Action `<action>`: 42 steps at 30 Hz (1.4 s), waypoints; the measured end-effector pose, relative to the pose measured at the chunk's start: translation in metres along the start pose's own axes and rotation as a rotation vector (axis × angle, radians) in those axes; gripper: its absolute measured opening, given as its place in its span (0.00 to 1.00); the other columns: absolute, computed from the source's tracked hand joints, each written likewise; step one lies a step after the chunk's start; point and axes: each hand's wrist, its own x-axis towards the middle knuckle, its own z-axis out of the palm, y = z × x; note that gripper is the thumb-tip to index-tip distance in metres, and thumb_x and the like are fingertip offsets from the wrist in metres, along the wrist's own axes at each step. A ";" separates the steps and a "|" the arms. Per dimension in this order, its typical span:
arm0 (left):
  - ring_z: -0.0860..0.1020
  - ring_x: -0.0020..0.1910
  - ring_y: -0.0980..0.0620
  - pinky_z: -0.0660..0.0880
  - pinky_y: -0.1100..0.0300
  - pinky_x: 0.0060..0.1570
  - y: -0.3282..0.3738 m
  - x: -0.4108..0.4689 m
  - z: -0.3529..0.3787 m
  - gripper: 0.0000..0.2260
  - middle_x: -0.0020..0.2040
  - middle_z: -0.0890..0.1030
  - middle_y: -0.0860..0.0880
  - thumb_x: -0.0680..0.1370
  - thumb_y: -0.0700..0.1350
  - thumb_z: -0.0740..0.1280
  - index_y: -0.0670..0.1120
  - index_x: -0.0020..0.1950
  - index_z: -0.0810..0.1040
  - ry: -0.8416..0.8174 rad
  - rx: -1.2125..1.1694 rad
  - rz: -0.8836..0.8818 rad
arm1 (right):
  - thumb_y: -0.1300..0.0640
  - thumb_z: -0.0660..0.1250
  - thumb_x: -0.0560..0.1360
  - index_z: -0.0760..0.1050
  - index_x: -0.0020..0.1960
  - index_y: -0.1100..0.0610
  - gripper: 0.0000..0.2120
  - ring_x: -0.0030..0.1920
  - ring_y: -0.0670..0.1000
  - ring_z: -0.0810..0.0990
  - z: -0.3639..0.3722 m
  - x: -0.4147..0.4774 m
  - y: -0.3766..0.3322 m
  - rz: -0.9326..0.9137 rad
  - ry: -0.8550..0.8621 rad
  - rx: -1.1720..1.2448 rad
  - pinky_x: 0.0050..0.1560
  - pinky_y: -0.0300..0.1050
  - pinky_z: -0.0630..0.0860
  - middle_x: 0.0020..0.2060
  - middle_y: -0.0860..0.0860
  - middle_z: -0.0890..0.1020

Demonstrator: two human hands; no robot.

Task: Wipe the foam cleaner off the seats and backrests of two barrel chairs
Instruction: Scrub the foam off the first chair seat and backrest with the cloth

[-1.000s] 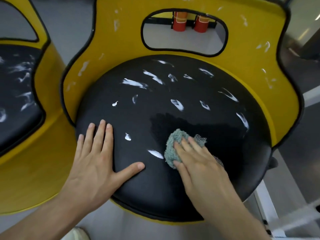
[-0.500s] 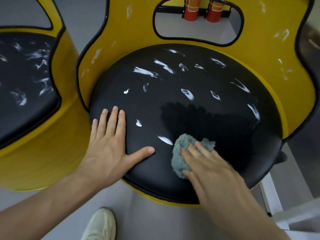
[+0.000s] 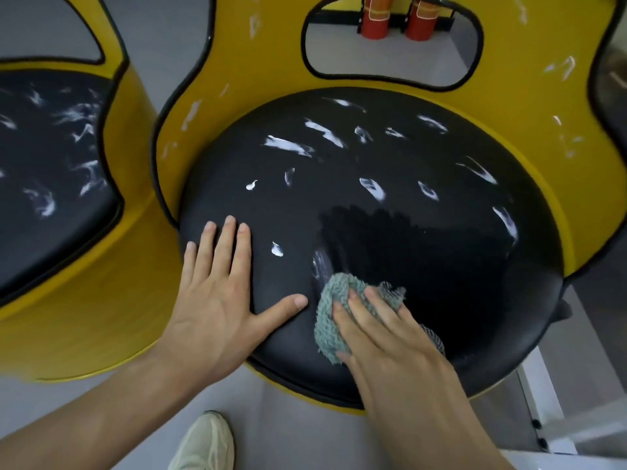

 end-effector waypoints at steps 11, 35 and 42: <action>0.30 0.79 0.52 0.35 0.49 0.79 0.000 0.001 0.000 0.54 0.83 0.35 0.51 0.67 0.83 0.37 0.49 0.83 0.37 -0.007 -0.004 -0.002 | 0.52 0.51 0.84 0.65 0.78 0.56 0.23 0.78 0.56 0.62 -0.001 0.095 0.002 0.091 -0.087 0.024 0.77 0.57 0.60 0.76 0.53 0.68; 0.33 0.81 0.49 0.33 0.51 0.78 -0.006 0.013 -0.010 0.43 0.84 0.39 0.48 0.76 0.72 0.32 0.47 0.84 0.43 0.009 0.057 0.046 | 0.48 0.54 0.77 0.81 0.65 0.55 0.24 0.66 0.54 0.79 -0.019 0.031 -0.014 0.071 -0.097 0.065 0.62 0.56 0.78 0.62 0.50 0.82; 0.34 0.81 0.51 0.32 0.53 0.78 -0.006 0.025 -0.004 0.41 0.83 0.39 0.49 0.77 0.71 0.34 0.48 0.84 0.40 0.003 0.031 0.047 | 0.50 0.51 0.85 0.62 0.79 0.54 0.23 0.79 0.55 0.58 -0.008 0.122 0.001 0.096 -0.146 0.052 0.78 0.54 0.58 0.78 0.52 0.65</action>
